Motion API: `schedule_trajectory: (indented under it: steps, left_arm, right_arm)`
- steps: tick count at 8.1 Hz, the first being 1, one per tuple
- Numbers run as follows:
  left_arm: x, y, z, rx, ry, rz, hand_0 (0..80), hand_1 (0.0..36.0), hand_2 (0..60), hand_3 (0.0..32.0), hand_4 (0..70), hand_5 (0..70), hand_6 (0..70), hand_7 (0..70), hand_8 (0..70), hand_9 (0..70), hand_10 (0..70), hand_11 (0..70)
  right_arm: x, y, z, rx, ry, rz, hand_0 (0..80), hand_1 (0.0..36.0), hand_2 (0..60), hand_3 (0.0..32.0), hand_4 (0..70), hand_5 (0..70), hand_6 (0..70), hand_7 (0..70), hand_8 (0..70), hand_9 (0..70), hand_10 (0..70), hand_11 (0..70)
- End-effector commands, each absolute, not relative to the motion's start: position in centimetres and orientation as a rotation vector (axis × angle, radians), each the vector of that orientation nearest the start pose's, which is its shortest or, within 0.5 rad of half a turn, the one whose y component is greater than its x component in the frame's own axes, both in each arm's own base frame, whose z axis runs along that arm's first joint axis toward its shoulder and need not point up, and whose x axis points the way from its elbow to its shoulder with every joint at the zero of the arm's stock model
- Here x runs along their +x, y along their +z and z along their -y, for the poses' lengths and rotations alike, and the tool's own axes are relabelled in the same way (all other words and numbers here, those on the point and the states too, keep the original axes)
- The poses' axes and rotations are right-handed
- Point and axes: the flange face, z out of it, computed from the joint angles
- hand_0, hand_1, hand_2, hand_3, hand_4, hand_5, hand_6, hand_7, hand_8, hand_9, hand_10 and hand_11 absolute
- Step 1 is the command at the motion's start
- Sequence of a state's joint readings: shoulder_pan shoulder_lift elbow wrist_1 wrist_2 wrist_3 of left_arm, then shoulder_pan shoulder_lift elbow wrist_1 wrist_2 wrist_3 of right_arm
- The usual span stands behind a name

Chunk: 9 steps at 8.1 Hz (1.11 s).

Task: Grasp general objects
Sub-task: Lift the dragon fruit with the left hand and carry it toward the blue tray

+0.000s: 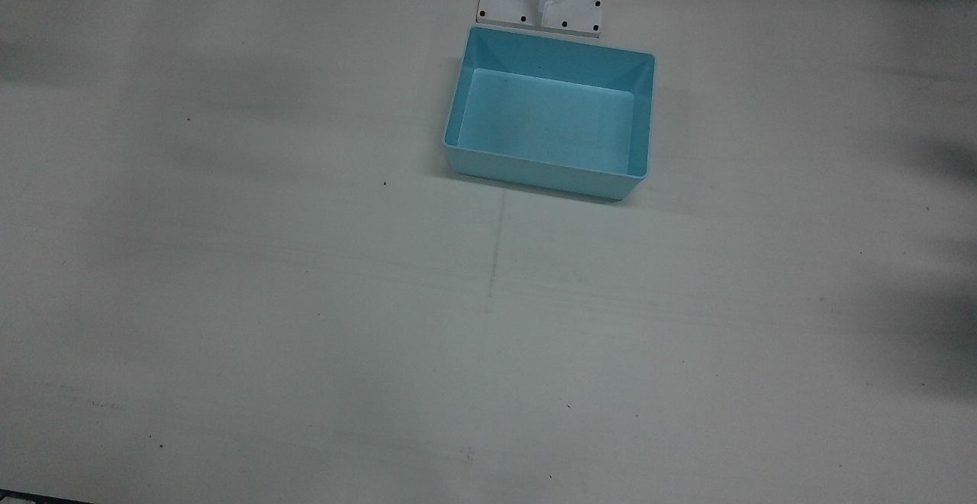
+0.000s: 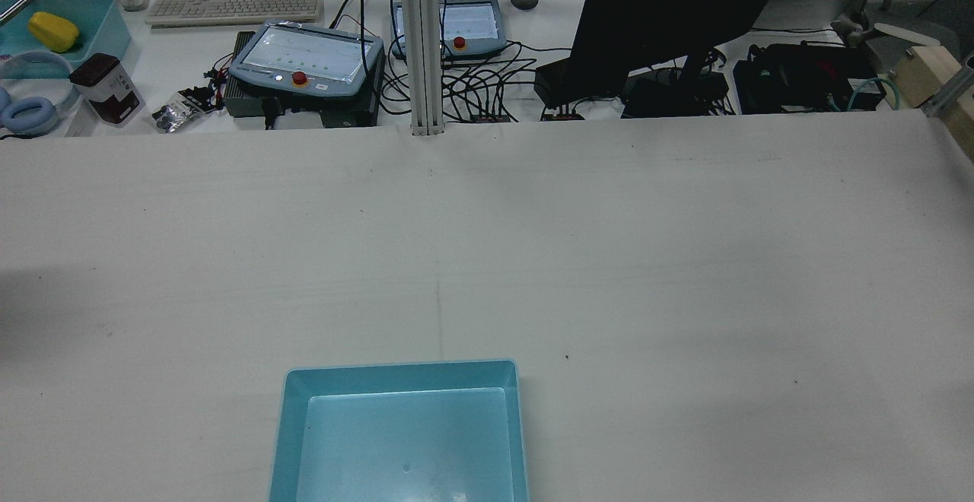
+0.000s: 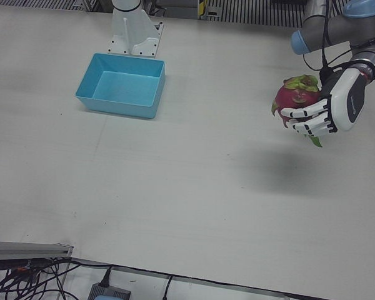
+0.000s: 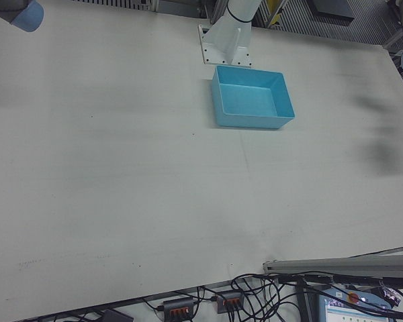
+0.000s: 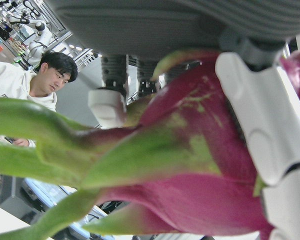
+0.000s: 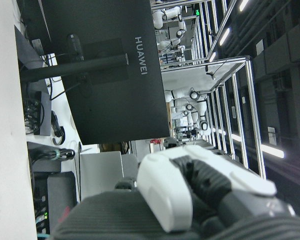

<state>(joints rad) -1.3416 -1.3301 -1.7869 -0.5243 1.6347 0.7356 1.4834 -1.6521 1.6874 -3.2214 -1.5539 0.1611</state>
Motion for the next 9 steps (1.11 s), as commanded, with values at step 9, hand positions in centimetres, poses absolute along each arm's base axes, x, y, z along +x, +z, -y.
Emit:
schedule_trajectory:
  steps: [9]
  left_arm:
    - [26.9, 44.7, 34.6, -0.317, -0.649, -2.413, 54.6, 14.5, 40.9, 0.0, 58.9, 70.0, 70.0, 70.0, 68.0, 70.0, 70.0, 70.0]
  right_arm:
    - [9.5, 67.6, 46.3, 0.245, -2.222, -2.114, 0.0, 0.0, 0.0, 0.0, 0.0, 0.0, 0.0, 0.0, 0.0, 0.0, 0.0, 0.0]
